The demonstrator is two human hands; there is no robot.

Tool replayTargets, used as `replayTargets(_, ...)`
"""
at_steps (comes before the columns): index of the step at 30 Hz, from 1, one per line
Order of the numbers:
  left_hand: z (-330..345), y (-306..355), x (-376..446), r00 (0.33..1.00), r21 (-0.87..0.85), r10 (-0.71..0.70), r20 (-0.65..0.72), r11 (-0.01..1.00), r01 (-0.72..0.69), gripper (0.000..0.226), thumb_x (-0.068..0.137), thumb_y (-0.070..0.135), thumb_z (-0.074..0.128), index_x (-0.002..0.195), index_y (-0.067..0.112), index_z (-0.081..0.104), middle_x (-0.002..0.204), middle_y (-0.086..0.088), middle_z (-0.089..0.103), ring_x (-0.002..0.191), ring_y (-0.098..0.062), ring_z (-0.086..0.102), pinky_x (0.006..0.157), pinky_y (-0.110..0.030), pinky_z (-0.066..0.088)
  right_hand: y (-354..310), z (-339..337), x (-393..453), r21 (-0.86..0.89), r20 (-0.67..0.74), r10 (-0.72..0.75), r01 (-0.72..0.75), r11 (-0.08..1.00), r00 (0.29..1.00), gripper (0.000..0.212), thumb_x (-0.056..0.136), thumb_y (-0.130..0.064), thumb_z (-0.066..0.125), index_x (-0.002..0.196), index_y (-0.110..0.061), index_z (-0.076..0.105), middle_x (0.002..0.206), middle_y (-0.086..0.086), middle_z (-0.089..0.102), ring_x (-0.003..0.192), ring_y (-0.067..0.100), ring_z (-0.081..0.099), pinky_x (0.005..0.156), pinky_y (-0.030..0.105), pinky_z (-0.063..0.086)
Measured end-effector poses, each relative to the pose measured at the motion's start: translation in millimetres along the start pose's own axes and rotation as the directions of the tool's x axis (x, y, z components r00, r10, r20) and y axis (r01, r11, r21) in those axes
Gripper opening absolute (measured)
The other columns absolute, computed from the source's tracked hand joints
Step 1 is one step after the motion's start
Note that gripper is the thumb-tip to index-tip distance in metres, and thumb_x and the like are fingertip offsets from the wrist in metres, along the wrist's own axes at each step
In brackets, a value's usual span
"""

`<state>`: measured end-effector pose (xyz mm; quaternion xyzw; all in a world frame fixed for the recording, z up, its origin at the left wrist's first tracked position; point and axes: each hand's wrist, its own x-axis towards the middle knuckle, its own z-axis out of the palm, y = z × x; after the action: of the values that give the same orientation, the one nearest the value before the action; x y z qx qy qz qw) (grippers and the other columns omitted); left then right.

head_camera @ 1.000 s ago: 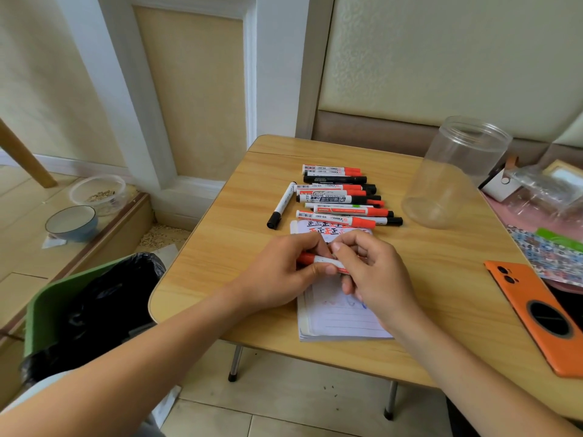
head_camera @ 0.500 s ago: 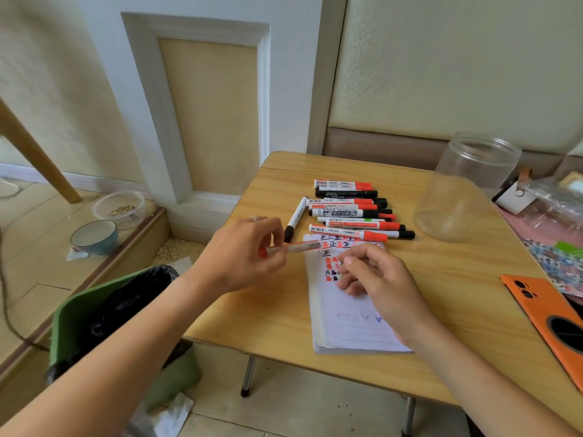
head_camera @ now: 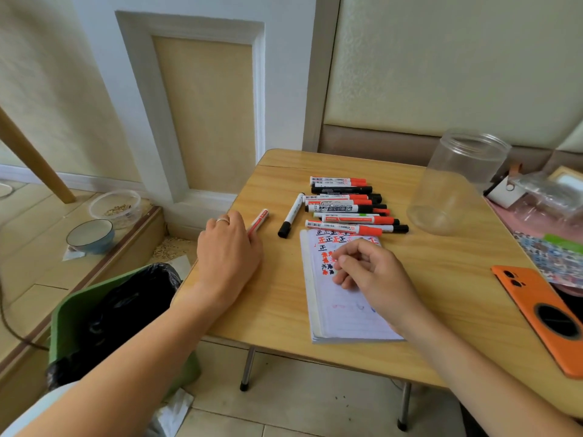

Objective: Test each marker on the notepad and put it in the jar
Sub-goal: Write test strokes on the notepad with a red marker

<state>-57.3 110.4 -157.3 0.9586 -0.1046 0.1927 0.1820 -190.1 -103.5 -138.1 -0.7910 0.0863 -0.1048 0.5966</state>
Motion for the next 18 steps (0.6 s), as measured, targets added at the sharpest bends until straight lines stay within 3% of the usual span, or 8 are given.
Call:
replayTargets(7, -2, 0, -1, 0.999, 0.002, -0.013, 0.035, 1.000, 0.013, 0.023, 0.092, 0.031, 0.054, 0.091, 0.008, 0.053, 0.090, -0.011, 0.060, 0.091, -0.035, 0.055, 0.071, -0.043, 0.049, -2, 2, 0, -0.054, -0.007, 0.020, -0.020, 0.998, 1.000, 0.015, 0.100, -0.005, 0.058, 0.094, -0.013, 0.069, 0.073, 0.007, 0.073, 0.063, 0.011, 0.065, 0.061, 0.022, 0.052)
replayTargets(12, -5, -2, -1, 0.999, -0.014, -0.032, 0.023, 0.999, 0.032, 0.038, 0.092, 0.045, 0.056, 0.099, 0.008, 0.054, 0.100, -0.014, 0.061, 0.099, -0.036, 0.055, 0.077, -0.043, 0.048, -12, -5, 4, -0.040, 0.011, 0.063, -0.063, 0.997, 0.998, 0.011, 0.099, -0.006, 0.059, 0.098, -0.010, 0.069, 0.080, 0.014, 0.073, 0.061, 0.009, 0.067, 0.059, 0.023, 0.052)
replayTargets(14, -7, 3, 1, 1.000, -0.084, 0.015, -0.015, 0.996, -0.016, 0.041, 0.092, 0.048, 0.058, 0.109, 0.011, 0.057, 0.109, -0.013, 0.059, 0.106, -0.035, 0.052, 0.084, -0.043, 0.042, -15, -9, 9, -0.174, -0.068, -0.041, 0.029, 0.984, 0.997, 0.011, 0.098, -0.008, 0.060, 0.095, -0.013, 0.069, 0.079, 0.007, 0.071, 0.060, 0.009, 0.067, 0.054, 0.018, 0.046)
replayTargets(16, -9, 13, 0, 0.985, -0.182, 0.167, -0.032, 0.968, -0.170, 0.040, 0.093, 0.049, 0.058, 0.118, 0.019, 0.059, 0.118, -0.007, 0.056, 0.113, -0.028, 0.048, 0.088, -0.041, 0.037, -16, -13, 21, -0.505, -0.111, -0.304, 0.209, 0.837, 0.946, 0.011, 0.096, -0.008, 0.061, 0.093, -0.014, 0.069, 0.083, -0.005, 0.067, 0.067, 0.009, 0.063, 0.056, 0.016, 0.042)
replayTargets(18, -12, 25, -6, 0.933, -0.284, 0.358, -0.021, 0.893, -0.349, 0.040, 0.094, 0.054, 0.053, 0.122, 0.026, 0.059, 0.119, 0.003, 0.053, 0.115, -0.019, 0.045, 0.092, -0.037, 0.036, -13, -16, 35, -0.761, -0.067, -0.460, 0.253, 0.597, 0.885, 0.011, 0.095, -0.007, 0.061, 0.097, -0.014, 0.069, 0.094, -0.004, 0.064, 0.077, 0.013, 0.060, 0.060, 0.025, 0.044)
